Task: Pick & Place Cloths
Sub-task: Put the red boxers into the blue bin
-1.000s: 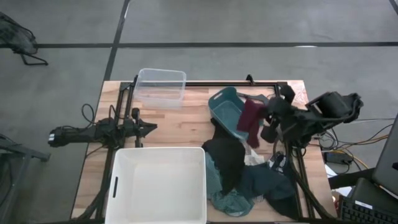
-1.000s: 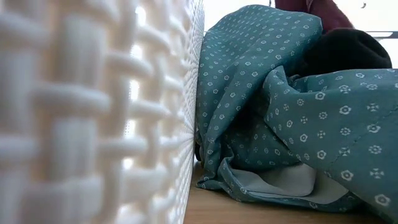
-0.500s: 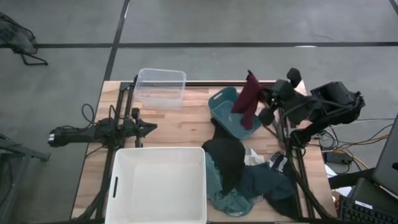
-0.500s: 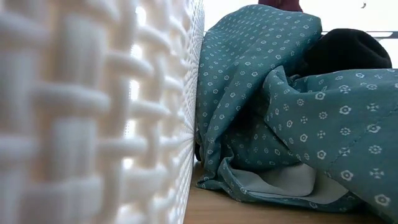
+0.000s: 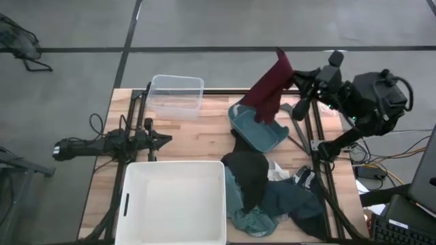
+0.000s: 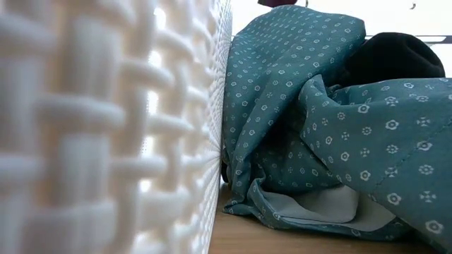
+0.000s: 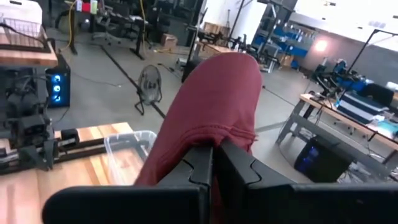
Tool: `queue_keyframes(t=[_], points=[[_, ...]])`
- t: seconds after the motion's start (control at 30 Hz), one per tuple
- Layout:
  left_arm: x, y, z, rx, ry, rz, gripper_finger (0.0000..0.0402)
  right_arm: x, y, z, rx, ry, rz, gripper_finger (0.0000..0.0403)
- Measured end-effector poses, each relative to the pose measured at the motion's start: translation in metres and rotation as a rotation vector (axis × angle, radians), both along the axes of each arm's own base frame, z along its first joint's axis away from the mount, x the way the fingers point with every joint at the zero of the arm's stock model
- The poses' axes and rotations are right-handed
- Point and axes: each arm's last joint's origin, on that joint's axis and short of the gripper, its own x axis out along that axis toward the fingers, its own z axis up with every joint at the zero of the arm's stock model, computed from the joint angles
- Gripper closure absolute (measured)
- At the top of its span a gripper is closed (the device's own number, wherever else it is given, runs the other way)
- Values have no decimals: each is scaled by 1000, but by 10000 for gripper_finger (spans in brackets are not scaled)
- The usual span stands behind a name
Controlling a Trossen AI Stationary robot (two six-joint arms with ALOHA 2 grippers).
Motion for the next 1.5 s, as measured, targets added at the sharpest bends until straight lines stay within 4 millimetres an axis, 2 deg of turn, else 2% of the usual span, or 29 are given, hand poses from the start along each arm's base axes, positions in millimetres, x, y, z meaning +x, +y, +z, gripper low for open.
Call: queue_keyframes(t=[0.23, 0.47, 0.77, 0.87, 1.0, 1.17, 1.5], points=[[0, 0, 0, 0, 0, 0, 367, 1, -4, 1, -5, 2, -24, 394], [0, 0, 0, 0, 0, 0, 367, 21, -17, -14, -3, 102, -100, 394], [0, 0, 0, 0, 0, 0, 367, 56, -27, -65, 108, 399, -127, 394], [0, 0, 0, 0, 0, 0, 367, 62, -30, -81, 144, 495, -142, 394], [0, 0, 0, 0, 0, 0, 367, 67, -35, -106, 172, 661, -192, 394], [0, 0, 0, 0, 0, 0, 367, 74, -41, -126, 239, 724, -175, 394], [0, 0, 0, 0, 0, 0, 367, 82, -54, -169, 258, 898, -247, 394]])
